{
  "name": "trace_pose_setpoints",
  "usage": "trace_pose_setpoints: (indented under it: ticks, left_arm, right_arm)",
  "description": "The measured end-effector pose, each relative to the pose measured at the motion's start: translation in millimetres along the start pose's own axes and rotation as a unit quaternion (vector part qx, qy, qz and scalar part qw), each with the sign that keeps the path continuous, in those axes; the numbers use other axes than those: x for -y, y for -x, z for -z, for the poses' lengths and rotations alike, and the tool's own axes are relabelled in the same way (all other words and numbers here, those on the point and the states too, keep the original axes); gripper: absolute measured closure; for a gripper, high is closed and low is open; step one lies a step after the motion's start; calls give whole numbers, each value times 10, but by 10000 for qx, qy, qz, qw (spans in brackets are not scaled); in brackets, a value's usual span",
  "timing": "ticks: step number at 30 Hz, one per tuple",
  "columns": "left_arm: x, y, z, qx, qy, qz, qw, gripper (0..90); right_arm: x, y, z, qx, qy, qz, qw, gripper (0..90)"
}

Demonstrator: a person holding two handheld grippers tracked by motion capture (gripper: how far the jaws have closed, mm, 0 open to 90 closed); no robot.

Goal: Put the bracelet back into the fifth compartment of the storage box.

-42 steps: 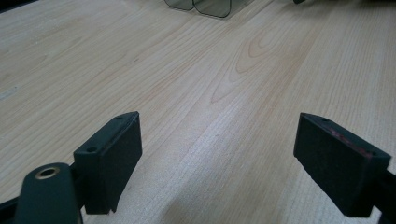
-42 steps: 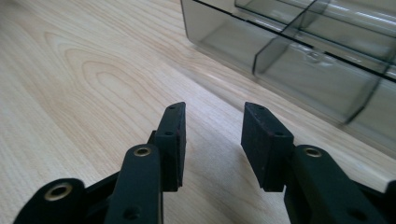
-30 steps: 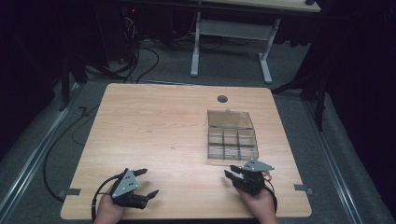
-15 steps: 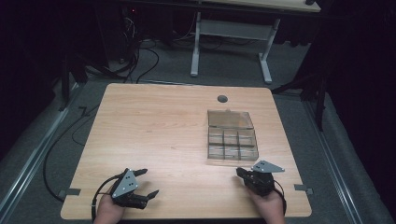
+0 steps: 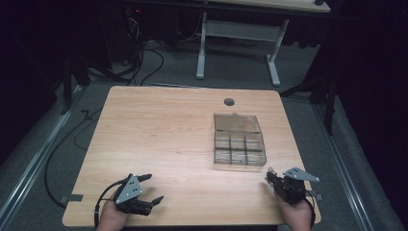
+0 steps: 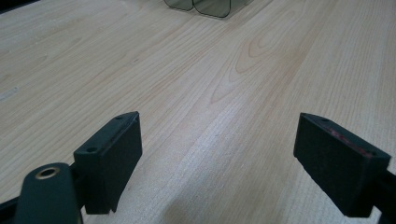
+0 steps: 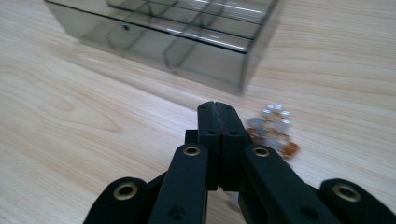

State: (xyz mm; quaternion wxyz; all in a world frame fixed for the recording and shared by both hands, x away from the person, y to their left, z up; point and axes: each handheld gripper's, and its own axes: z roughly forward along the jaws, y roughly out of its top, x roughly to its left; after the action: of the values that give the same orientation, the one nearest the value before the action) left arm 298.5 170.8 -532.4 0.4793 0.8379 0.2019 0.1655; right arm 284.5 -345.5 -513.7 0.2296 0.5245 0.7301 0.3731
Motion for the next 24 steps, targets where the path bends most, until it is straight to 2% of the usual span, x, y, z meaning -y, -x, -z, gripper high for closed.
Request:
trace_pose_setpoints:
  ticks: [6,11,17,20,24]
  left_arm:
    - [0,-1,-2,-7,0,12,10000,160]
    - [-2,-1,-5,-11,-18,4,10000,160]
    - [-2,0,-4,-25,-26,3,10000,160]
    - [-2,0,-5,-26,-20,9,10000,160]
    - [-3,-3,-6,-16,-33,14,10000,160]
  right_arm:
    - [44,154,53,205,-62,-184,9996,900]
    - [66,252,18,278,-138,-321,9990,900]
    - [-28,306,-117,415,-241,-246,9985,900]
    - [-34,304,-156,368,-305,-276,9985,900]
    - [-4,232,-134,213,-336,-171,9991,900]
